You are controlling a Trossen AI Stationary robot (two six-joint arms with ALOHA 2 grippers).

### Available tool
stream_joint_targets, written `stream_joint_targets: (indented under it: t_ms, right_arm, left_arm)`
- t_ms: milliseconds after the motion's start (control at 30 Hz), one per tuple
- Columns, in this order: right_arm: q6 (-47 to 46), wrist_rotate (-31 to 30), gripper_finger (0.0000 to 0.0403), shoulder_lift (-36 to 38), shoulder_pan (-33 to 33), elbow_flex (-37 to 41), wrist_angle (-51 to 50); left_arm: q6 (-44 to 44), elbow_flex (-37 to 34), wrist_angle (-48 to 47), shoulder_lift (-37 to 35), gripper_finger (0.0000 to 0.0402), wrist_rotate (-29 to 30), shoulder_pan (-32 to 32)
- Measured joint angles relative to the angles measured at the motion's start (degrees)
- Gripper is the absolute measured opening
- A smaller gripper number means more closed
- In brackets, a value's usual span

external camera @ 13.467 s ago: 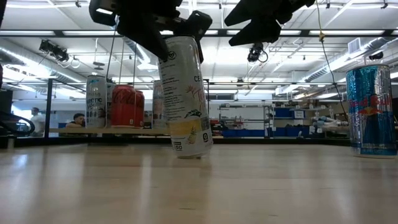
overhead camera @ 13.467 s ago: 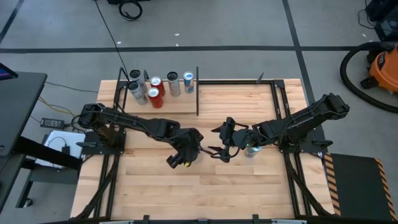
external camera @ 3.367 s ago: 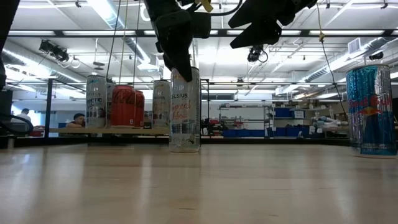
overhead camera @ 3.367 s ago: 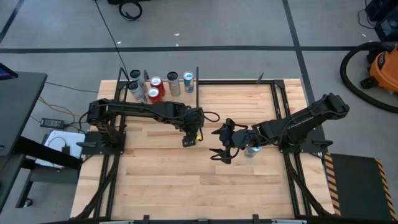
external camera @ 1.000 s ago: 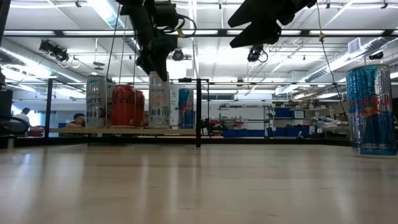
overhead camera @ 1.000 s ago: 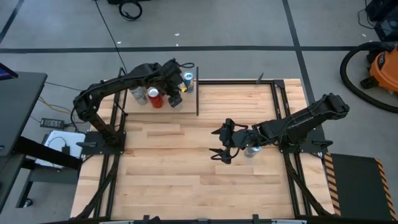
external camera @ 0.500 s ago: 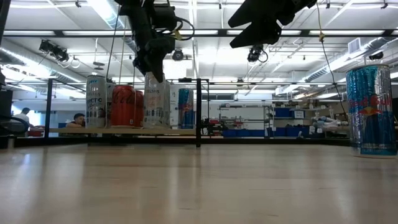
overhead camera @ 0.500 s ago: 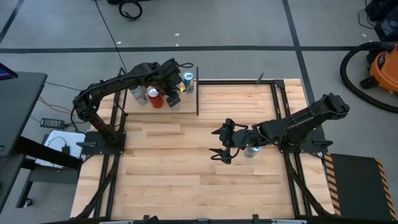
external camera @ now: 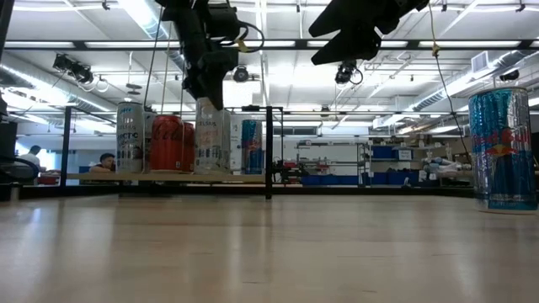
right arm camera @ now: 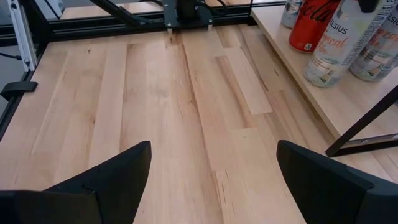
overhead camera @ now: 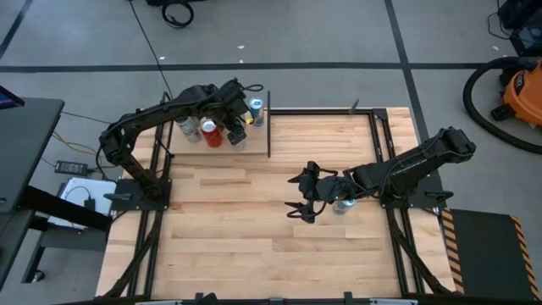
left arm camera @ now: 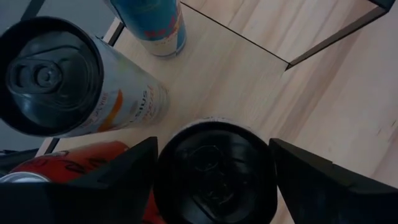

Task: Place canned beverage on shelf
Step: Put the white-yellow soda can on the shelf aligned with the other white-yellow soda can

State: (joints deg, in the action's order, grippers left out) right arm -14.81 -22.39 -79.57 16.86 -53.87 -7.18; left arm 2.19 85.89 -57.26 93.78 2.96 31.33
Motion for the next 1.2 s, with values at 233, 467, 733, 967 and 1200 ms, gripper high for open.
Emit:
stream_joint_targets:
  t_ms: [233,467,733,967,1200]
  right_arm:
    - [0.0,0.0,0.0357,0.0,0.0,0.0,0.0]
    - [0.0,0.0,0.0357,0.0,0.0,0.0,0.0]
    - [0.0,0.0,0.0357,0.0,0.0,0.0,0.0]
    - [-0.1,-0.3,0.0357,0.0,0.3,0.0,-0.1]
    - [-6.3,-0.4,0.0357,3.2,2.6,-0.8,-5.3]
  left_arm:
    - [0.0,0.0,0.4,-0.1,0.0307,0.0,0.0]
    - [0.0,1.0,1.1,-0.1,0.0307,0.0,0.0]
    - [-3.4,12.7,-5.0,-0.2,0.0307,-0.4,-0.3]
    - [-6.1,20.8,-15.2,-0.2,0.0307,-2.2,-5.8]
    - [-2.7,20.4,-18.5,-0.2,0.0307,-2.3,-16.6]
